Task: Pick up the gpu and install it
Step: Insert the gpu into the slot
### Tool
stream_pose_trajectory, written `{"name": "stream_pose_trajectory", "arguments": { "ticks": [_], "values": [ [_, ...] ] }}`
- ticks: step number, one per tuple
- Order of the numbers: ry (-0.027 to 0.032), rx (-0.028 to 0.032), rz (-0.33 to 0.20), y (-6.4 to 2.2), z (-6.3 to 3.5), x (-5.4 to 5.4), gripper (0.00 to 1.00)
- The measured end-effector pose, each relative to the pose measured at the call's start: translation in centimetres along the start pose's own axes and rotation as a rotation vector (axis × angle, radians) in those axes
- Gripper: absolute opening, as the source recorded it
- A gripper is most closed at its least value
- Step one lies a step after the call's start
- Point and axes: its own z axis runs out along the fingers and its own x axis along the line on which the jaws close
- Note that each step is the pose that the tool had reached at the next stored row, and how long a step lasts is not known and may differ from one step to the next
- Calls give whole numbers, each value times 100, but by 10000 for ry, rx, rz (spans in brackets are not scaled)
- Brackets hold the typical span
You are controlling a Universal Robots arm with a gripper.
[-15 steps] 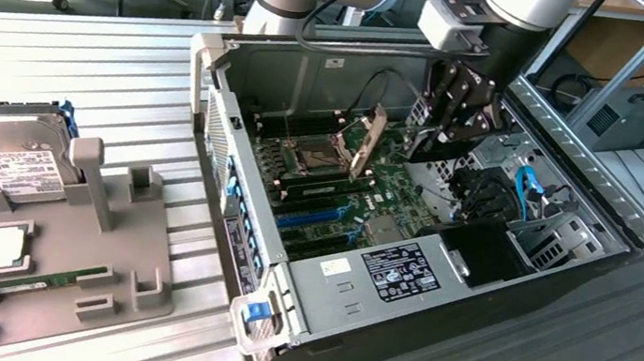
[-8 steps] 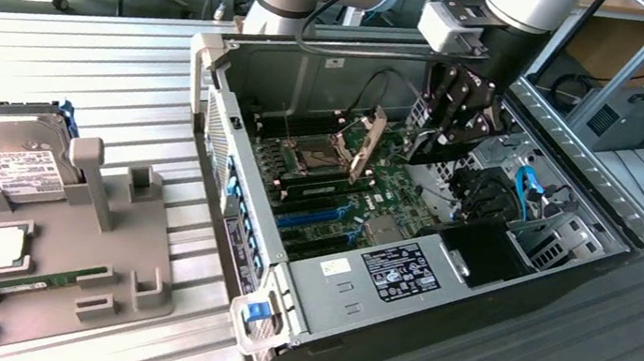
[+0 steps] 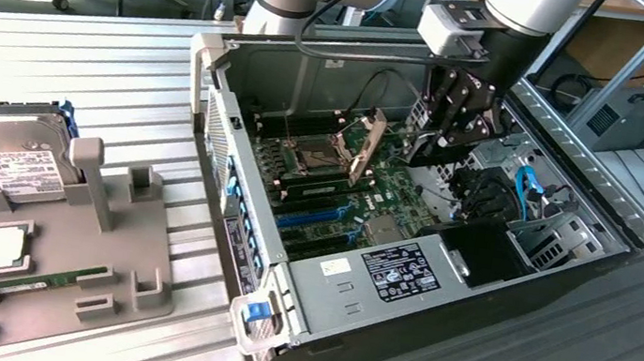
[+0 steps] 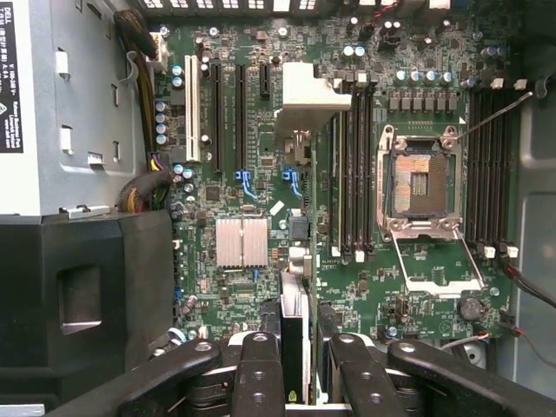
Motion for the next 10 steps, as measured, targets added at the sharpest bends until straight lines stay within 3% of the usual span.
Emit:
{"name": "stream_pose_trajectory", "arguments": {
  "ticks": [10],
  "values": [
    [-1,0,0,8,5,14,27]
  ]
}}
